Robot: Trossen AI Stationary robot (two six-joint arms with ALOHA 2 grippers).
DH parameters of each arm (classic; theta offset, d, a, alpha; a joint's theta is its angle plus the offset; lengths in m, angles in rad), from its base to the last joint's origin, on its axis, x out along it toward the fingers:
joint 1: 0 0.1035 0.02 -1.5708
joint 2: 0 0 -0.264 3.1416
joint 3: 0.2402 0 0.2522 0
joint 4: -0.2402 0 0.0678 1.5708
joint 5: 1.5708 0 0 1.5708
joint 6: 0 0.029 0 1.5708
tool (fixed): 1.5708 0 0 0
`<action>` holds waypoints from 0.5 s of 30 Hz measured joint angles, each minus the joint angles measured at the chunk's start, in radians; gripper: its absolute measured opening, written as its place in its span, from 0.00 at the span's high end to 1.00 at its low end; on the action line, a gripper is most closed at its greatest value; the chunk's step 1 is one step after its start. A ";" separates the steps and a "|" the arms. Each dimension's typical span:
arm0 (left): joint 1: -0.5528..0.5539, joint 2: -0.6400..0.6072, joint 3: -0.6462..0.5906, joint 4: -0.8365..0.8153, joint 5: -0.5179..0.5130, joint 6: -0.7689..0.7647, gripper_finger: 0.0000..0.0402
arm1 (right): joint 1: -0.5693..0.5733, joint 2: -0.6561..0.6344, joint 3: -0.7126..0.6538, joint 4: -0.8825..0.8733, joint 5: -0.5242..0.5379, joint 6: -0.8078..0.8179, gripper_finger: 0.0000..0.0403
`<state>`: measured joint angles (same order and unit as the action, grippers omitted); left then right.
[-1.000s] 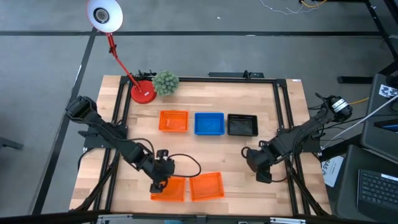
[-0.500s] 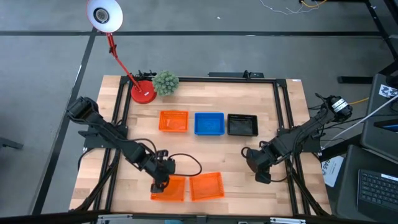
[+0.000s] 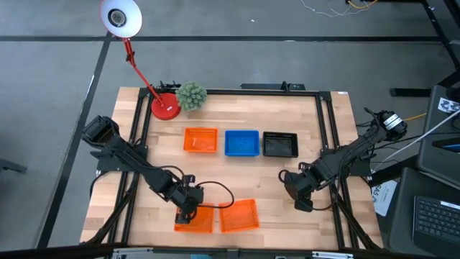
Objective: Stack baskets by color
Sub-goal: Stack the bottom left orange bin on the top orange bin
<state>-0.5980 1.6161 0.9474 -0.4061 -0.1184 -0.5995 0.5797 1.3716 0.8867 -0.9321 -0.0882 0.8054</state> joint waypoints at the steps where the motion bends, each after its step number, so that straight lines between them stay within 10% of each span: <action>1: 0.000 0.008 0.000 0.000 0.000 0.000 0.70 | 0.000 0.000 0.000 0.000 0.001 0.000 0.74; 15: 0.002 0.118 0.000 -0.003 0.011 0.026 0.78 | 0.000 0.000 0.000 0.000 0.012 0.001 0.74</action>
<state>-0.5964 1.7343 0.9474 -0.4090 -0.1075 -0.5740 0.5797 1.3716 0.8867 -0.9318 -0.0766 0.8062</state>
